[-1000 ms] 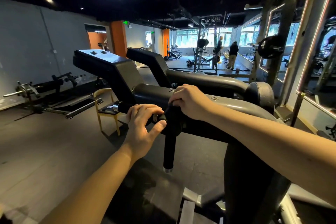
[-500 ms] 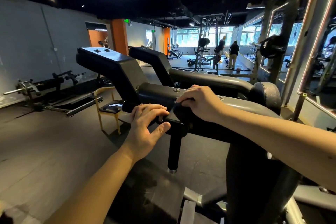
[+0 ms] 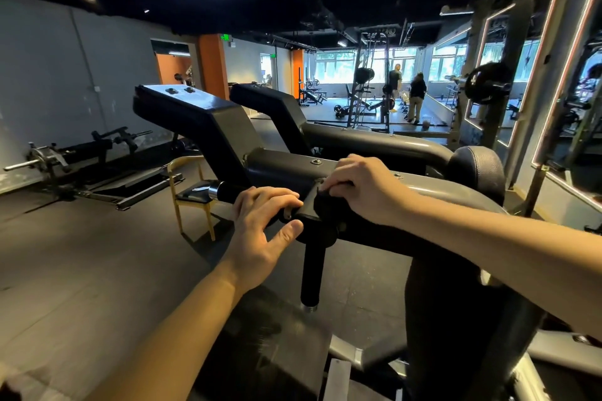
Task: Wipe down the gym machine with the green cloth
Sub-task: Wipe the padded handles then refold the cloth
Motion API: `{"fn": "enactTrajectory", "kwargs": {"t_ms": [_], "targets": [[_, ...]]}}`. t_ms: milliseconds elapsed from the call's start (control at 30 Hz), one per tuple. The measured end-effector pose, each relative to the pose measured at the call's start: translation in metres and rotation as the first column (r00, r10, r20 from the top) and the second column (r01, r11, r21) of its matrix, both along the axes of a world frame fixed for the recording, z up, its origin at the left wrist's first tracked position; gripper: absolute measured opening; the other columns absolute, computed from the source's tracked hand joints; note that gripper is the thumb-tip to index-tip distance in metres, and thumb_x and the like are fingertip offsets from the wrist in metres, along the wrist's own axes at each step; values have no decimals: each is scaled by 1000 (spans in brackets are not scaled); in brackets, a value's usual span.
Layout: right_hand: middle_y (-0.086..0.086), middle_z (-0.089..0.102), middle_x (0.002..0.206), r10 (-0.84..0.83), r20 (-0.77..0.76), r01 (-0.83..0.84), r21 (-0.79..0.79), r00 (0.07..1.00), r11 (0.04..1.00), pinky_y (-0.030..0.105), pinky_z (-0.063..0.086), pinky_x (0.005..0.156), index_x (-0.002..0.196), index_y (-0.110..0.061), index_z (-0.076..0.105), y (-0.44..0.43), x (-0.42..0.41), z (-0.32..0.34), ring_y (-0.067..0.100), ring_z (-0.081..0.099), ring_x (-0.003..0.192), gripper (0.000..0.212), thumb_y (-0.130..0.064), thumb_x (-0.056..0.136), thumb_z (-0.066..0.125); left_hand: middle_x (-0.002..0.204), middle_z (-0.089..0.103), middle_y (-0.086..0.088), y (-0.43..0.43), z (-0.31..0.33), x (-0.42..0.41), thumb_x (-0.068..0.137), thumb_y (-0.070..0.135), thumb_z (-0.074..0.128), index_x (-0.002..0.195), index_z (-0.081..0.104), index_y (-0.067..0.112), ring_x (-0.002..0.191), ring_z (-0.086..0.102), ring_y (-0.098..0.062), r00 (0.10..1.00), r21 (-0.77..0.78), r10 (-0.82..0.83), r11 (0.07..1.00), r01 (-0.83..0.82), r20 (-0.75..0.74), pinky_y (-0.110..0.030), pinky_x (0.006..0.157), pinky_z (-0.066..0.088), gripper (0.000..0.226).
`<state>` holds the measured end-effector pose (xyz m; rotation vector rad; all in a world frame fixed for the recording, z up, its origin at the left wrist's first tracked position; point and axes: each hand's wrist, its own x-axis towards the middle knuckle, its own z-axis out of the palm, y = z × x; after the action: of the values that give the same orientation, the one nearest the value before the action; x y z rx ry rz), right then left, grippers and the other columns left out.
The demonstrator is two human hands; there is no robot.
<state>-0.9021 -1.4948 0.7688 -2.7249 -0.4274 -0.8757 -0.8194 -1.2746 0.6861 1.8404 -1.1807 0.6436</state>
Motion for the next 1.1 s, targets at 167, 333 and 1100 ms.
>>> {"fn": "enactTrajectory", "kwargs": {"t_ms": [167,333,1100], "targets": [[4,72,93,-61,-46,62,11,997,998,40,50,84,95,-12,82,7,16,6,23,61,94,14,-4,87,73,129,54,24,4,1,-5,95,51,53,121,64,33,134,35,-10,1000,2,0,1000,0,-23,-19,112,20,34],[-4,72,98,149,-46,-150,-14,988,989,20,46,79,100,-16,81,17,-33,1,9,58,93,17,-6,90,72,129,55,20,2,-2,-5,95,49,54,121,65,30,135,38,-19,999,-3,3,1000,-3,-34,-30,116,22,34],[-3,77,93,306,-180,-142,600,935,787,22,54,79,92,-24,83,34,-67,14,7,70,87,27,-1,93,69,118,58,16,30,34,-40,98,24,66,106,69,28,120,55,-9,987,-23,-12,1000,8,-159,-25,101,46,9]]}}
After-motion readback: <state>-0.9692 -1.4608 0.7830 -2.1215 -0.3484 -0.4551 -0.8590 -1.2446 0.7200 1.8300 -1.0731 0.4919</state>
